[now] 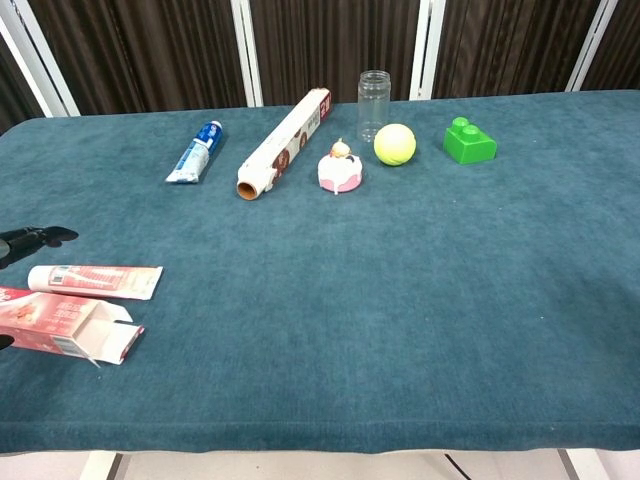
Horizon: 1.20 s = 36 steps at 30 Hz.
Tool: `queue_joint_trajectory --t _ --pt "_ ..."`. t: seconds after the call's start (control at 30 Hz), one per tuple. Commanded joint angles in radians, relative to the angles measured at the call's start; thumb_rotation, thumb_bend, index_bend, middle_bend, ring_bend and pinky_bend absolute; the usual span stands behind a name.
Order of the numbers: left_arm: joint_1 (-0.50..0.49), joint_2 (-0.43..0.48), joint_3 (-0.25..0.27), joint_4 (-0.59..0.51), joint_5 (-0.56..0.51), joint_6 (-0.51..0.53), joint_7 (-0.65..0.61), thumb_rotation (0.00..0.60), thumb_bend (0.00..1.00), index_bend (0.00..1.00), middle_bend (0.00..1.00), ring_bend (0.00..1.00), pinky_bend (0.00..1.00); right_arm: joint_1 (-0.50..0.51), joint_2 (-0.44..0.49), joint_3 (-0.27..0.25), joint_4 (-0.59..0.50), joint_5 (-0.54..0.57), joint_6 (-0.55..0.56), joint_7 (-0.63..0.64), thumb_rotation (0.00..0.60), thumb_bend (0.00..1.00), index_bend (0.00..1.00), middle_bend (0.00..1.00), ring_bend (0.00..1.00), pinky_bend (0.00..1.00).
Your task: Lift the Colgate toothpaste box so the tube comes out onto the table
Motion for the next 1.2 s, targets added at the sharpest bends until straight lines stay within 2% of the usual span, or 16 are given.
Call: queue_joint_trajectory --t 0.03,0.13,0.2,0.27,0.37,0.63,0.7,0.9,1.2 --pt "0.025 0.025 -0.002 -0.006 0.048 0.037 -0.035 0.600 0.24 0.00 0.06 0.42 0.84 -0.001 -0.001 0.002 -0.001 0.001 0.004 0.001 0.600 0.19 0.07 0.00 0.00 0.14" --pt "0.055 0.071 -0.004 -0.027 0.129 0.102 -0.114 0.600 0.24 0.00 0.02 0.31 0.74 -0.005 -0.004 0.006 0.004 -0.004 0.024 0.016 0.600 0.19 0.07 0.00 0.00 0.14" --pt "0.070 0.109 0.006 -0.028 0.196 0.129 -0.192 0.600 0.24 0.00 0.01 0.24 0.61 -0.010 -0.007 0.009 0.009 -0.007 0.039 0.028 0.600 0.19 0.07 0.00 0.00 0.14" --pt "0.078 0.171 0.034 -0.008 0.284 0.139 -0.305 0.600 0.24 0.00 0.00 0.13 0.40 -0.019 -0.012 0.017 0.012 -0.001 0.063 0.041 0.600 0.19 0.07 0.00 0.00 0.14" --pt "0.098 0.245 0.070 0.034 0.340 0.140 -0.447 0.600 0.24 0.00 0.00 0.03 0.21 -0.033 -0.024 0.028 0.016 0.007 0.096 0.048 0.600 0.19 0.07 0.00 0.00 0.14" --pt "0.207 0.253 0.070 0.108 0.313 0.192 -0.615 0.600 0.25 0.00 0.00 0.02 0.19 -0.081 -0.080 0.055 0.045 -0.002 0.210 0.043 0.600 0.20 0.07 0.00 0.00 0.14" --pt "0.220 0.260 0.064 0.111 0.306 0.196 -0.600 0.600 0.26 0.00 0.00 0.02 0.19 -0.092 -0.097 0.064 0.057 -0.004 0.236 0.034 0.600 0.20 0.07 0.00 0.00 0.14" --pt "0.285 0.237 0.001 0.083 0.234 0.268 -0.529 0.600 0.26 0.00 0.00 0.02 0.19 -0.108 -0.122 0.080 0.069 0.012 0.262 0.021 0.600 0.20 0.07 0.00 0.00 0.14" --pt "0.294 0.260 -0.011 0.056 0.243 0.209 -0.556 0.600 0.26 0.00 0.00 0.02 0.19 -0.104 -0.117 0.071 0.059 0.009 0.232 -0.001 0.600 0.20 0.07 0.00 0.00 0.14"
